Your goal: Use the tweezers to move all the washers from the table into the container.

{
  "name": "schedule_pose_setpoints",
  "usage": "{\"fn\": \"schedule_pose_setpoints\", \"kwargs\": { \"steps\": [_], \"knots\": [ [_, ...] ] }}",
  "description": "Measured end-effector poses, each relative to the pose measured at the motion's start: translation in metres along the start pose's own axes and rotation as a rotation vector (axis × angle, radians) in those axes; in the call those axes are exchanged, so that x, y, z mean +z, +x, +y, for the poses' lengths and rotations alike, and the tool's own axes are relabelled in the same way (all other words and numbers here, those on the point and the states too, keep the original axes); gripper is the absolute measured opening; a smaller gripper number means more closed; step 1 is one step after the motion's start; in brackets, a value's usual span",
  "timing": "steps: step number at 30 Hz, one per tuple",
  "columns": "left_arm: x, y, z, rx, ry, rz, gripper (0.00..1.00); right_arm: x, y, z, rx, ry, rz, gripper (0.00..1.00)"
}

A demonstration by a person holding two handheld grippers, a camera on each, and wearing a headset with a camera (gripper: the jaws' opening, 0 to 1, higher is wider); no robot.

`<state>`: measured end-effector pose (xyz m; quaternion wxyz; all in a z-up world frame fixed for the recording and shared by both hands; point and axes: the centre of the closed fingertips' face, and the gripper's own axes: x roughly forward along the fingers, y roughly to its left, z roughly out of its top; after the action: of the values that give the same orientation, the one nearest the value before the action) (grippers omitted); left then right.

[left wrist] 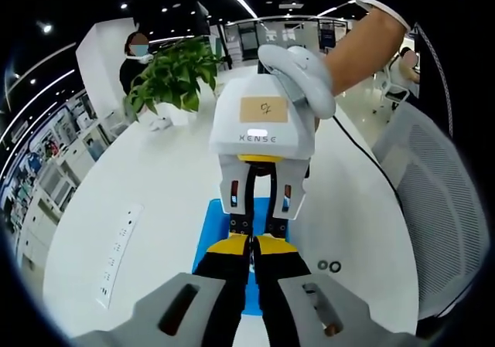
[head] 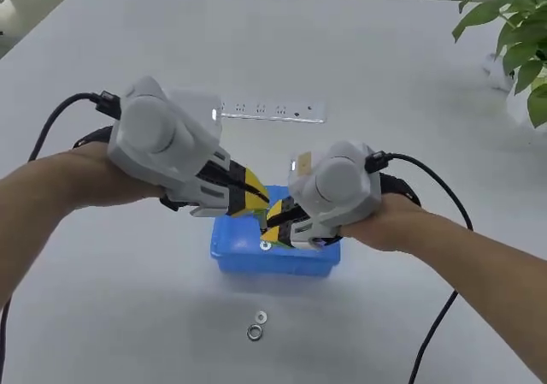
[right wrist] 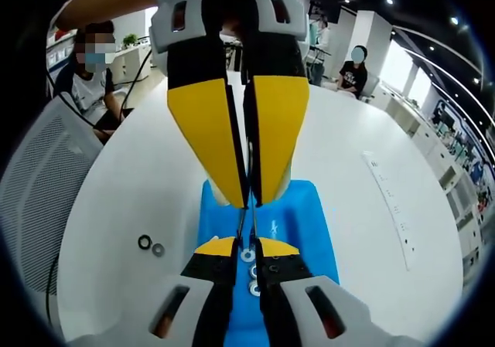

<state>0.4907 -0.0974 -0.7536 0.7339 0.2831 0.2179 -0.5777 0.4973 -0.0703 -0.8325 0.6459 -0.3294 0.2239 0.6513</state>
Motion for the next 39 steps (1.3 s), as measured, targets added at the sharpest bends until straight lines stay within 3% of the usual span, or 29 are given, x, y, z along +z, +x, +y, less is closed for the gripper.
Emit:
{"fn": "schedule_pose_setpoints", "kwargs": {
  "steps": [16, 27, 39],
  "knots": [
    [0.023, -0.018, -0.014, 0.018, 0.038, -0.003, 0.06, 0.019, -0.023, 0.012, -0.035, -0.035, -0.015, 0.11],
    [0.031, -0.026, -0.035, 0.026, 0.039, -0.008, 0.06, 0.025, -0.033, 0.034, -0.049, -0.048, -0.023, 0.11],
    [0.034, -0.019, -0.064, 0.008, 0.031, -0.016, 0.05, 0.018, -0.034, 0.061, -0.039, -0.033, -0.024, 0.11]
  ]
}}
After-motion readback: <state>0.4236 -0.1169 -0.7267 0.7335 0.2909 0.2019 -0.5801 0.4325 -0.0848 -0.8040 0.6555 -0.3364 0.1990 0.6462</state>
